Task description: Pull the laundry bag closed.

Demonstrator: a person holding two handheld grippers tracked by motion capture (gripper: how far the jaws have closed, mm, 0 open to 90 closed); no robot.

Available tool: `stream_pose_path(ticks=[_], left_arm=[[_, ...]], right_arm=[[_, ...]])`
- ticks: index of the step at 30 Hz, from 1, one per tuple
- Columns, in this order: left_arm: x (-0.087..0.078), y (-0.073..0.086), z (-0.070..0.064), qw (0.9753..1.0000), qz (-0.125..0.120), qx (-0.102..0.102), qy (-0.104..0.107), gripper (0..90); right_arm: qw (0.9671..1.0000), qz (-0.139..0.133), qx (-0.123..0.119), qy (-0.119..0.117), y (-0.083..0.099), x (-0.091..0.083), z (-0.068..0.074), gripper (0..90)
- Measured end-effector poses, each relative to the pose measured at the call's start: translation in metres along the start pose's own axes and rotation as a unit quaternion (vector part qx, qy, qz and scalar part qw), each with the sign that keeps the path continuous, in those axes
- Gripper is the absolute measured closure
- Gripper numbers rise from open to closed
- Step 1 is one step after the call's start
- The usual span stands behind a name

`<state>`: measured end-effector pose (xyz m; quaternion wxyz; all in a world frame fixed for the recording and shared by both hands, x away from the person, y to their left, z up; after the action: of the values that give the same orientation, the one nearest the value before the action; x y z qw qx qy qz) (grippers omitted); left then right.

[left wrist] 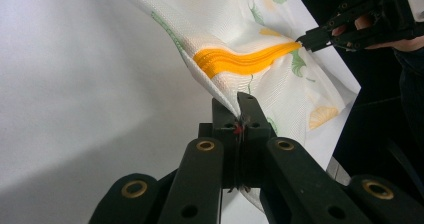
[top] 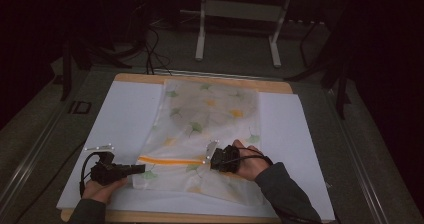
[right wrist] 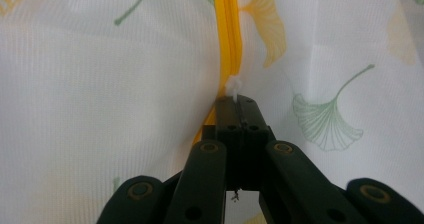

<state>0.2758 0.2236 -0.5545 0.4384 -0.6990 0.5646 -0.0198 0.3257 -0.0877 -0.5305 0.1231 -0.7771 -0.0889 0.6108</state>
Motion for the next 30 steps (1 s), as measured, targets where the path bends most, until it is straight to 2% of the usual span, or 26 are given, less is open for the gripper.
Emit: stream_pose_path(ticks=[30], left_arm=[[0.0,0.0,0.0,1.0,0.001,0.001,0.0,89.3]], right_arm=[[0.9997,0.009,0.022,0.009,0.033,-0.015,0.0,90.0]])
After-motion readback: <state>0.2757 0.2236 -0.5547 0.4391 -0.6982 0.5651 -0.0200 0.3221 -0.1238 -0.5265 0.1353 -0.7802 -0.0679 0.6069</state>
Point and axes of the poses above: each handheld gripper's, and its own axes: x roughly forward along the jaws, y roughly out of its underside, z roughly to its left, the point moved 5 cm from there along x, roughly forward along the jaws, and after that the axes turned 1 degree about -z, right-handed, at the moved point
